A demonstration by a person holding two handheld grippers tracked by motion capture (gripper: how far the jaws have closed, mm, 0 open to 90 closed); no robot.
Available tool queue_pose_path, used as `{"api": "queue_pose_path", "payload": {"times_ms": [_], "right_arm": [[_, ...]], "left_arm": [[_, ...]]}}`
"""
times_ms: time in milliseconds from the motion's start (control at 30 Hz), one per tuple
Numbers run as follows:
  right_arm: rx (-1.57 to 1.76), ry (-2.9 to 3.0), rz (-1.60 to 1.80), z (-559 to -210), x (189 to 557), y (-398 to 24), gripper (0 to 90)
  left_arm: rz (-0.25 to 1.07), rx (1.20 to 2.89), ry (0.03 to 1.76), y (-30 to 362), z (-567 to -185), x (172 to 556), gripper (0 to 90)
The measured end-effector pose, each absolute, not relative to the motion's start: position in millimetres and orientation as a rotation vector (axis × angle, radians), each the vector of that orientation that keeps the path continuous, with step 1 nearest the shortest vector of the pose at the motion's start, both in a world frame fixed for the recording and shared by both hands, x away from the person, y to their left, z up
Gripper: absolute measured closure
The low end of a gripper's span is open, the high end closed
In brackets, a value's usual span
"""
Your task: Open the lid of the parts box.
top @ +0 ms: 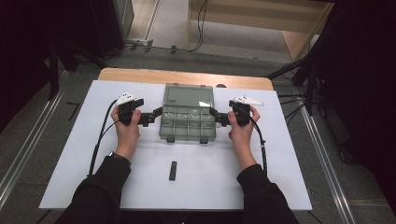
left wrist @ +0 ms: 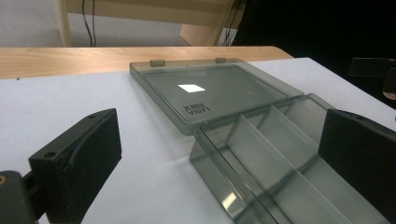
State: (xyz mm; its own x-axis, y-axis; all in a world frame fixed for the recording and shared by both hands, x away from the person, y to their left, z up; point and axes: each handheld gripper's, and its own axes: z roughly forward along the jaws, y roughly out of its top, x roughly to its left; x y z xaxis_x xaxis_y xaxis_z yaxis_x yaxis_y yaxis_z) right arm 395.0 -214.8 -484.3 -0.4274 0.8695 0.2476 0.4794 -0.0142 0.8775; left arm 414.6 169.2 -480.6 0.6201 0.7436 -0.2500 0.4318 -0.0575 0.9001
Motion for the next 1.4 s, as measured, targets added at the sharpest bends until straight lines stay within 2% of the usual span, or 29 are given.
{"api": "queue_pose_path", "payload": {"times_ms": [667, 1400], "right_arm": [[1.310, 1.910, 1.448, -476, 339, -208, 0.0], [1.284, 1.935, 1.482, -482, 291, -215, 0.0]], "left_arm": [[0.368, 1.698, 0.881, 197, -474, 348, 0.0], [0.400, 1.661, 0.886, 237, -478, 295, 0.0]]}}
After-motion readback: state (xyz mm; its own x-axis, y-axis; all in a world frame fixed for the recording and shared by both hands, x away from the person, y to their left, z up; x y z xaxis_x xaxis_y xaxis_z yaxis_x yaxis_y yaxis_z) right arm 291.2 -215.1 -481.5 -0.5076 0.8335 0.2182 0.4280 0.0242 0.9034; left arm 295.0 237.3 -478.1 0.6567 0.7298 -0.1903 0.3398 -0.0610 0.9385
